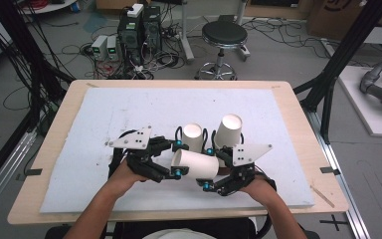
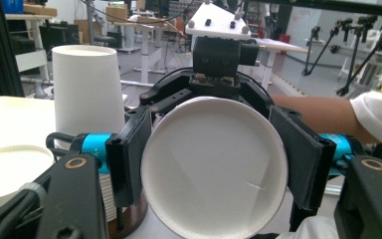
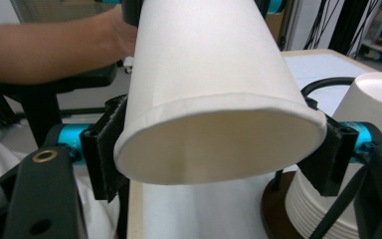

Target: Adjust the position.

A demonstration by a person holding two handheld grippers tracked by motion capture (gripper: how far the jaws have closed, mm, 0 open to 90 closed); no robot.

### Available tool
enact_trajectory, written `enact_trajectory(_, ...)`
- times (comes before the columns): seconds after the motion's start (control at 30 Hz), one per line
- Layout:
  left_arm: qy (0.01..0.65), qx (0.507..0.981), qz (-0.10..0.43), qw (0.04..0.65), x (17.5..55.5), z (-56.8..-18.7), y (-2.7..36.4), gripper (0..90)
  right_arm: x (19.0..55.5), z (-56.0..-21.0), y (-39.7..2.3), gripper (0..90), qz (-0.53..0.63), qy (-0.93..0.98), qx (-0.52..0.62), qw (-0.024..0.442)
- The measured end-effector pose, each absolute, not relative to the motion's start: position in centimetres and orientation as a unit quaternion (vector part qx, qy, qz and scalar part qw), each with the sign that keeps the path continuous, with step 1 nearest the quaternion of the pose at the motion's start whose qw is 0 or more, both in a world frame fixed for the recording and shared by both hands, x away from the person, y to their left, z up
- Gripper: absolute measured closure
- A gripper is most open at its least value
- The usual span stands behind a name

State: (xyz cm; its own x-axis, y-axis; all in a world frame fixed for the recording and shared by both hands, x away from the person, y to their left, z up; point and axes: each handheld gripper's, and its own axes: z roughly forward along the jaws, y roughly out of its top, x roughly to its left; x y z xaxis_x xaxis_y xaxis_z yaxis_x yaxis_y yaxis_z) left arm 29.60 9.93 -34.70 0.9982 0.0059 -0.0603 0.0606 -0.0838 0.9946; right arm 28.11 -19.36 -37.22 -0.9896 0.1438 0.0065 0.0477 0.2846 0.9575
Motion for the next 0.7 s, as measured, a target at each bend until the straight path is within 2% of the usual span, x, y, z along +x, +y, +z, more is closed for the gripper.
enact_trajectory(0.13, 0.016, 0.743, -0.006, 0.669, 29.42, -34.8, 9.8, 35.2, 27.94, -37.13, -19.48, 28.6, 0.584, 0.808, 0.043, 0.065)
enact_trajectory(0.23, 0.039, 0.748, 0.0, 0.662, 29.52, -34.87, 9.82, 25.2, 28.05, -37.04, -19.64, 29.5, 0.578, 0.812, 0.041, 0.066)
enact_trajectory(0.27, 0.037, 0.748, -0.001, 0.662, 29.54, -34.91, 9.84, 24.8, 28.06, -36.98, -19.72, 29.7, 0.575, 0.815, 0.043, 0.066)
enact_trajectory(0.37, 0.026, 0.753, -0.005, 0.658, 29.5, -35.06, 9.69, 25.8, 28.07, -36.93, -19.74, 30.7, 0.563, 0.823, 0.034, 0.066)
enact_trajectory(0.47, 0.008, 0.755, -0.011, 0.655, 29.41, -35.31, 9.47, 35.5, 28.06, -36.92, -19.68, 30.7, 0.56, 0.825, 0.034, 0.063)
enact_trajectory(0.53, 0.01, 0.754, -0.015, 0.657, 29.48, -35.35, 9.52, 36.1, 28.06, -36.89, -19.75, 30.5, 0.562, 0.824, 0.035, 0.06)
enact_trajectory(0.7, 0.006, 0.737, -0.015, 0.676, 29.51, -35.32, 9.91, 36.1, 27.97, -36.69, -19.75, 20.2, 0.591, 0.804, 0.05, 0.044)
